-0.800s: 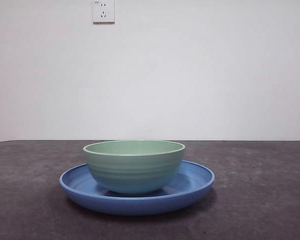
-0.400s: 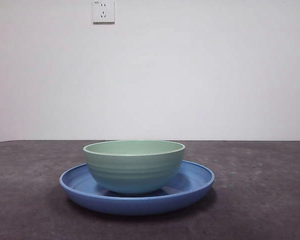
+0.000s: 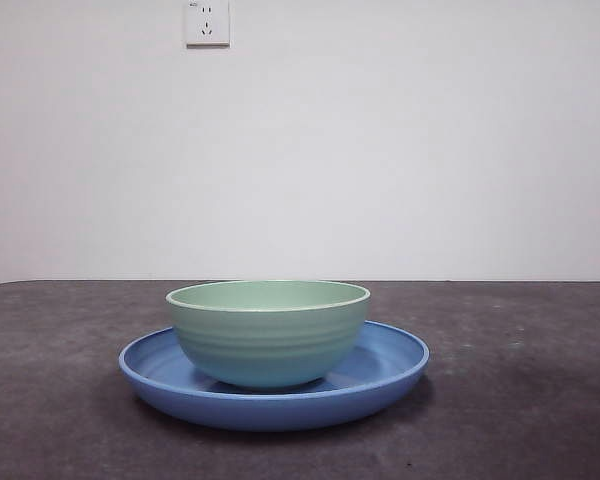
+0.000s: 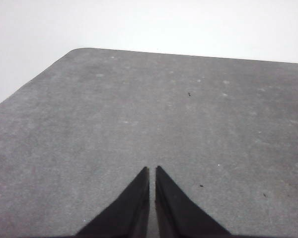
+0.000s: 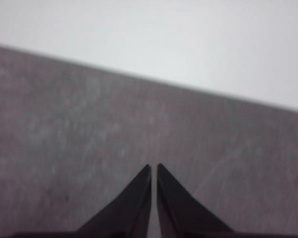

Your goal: Place the green bowl on the blue plate

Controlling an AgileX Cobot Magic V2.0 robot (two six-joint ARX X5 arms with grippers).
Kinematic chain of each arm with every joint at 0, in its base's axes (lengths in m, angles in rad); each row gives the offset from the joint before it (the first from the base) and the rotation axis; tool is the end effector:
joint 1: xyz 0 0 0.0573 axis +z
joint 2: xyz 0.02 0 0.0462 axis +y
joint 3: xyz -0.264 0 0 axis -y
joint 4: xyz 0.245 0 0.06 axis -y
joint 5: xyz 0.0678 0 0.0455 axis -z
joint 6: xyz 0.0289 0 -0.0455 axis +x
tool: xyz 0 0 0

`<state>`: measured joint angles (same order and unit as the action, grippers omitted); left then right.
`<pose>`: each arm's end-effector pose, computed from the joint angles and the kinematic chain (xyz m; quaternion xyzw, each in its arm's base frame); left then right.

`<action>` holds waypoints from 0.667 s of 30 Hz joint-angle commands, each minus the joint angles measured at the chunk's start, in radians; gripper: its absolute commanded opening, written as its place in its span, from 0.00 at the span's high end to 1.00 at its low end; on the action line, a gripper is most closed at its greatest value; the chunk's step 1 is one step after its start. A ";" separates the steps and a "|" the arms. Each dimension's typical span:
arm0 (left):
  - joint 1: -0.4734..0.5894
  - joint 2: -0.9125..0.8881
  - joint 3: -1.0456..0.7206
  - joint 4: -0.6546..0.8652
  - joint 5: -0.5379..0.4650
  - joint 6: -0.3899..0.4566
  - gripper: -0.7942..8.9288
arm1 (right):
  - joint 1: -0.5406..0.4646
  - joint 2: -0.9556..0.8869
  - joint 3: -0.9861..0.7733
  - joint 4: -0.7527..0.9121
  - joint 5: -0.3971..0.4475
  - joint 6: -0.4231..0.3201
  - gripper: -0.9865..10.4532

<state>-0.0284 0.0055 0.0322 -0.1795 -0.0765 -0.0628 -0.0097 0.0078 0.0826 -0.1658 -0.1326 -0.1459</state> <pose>0.0948 -0.0005 0.1568 -0.0273 0.0754 0.0264 0.9964 0.0919 0.0029 0.1749 -0.0694 0.0408 0.0645 0.9947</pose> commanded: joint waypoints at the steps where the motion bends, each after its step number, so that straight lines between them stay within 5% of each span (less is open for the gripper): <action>1: -0.001 -0.002 -0.021 -0.007 -0.001 -0.002 0.90 | -0.005 -0.004 -0.043 0.039 0.012 0.001 0.90; 20: -0.001 -0.002 -0.021 -0.007 -0.001 -0.002 0.90 | -0.019 -0.004 -0.071 -0.013 0.114 0.098 0.90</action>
<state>-0.0284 0.0051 0.0322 -0.1795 -0.0765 -0.0654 -0.0273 0.0063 0.0162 -0.1707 -0.0223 -0.0677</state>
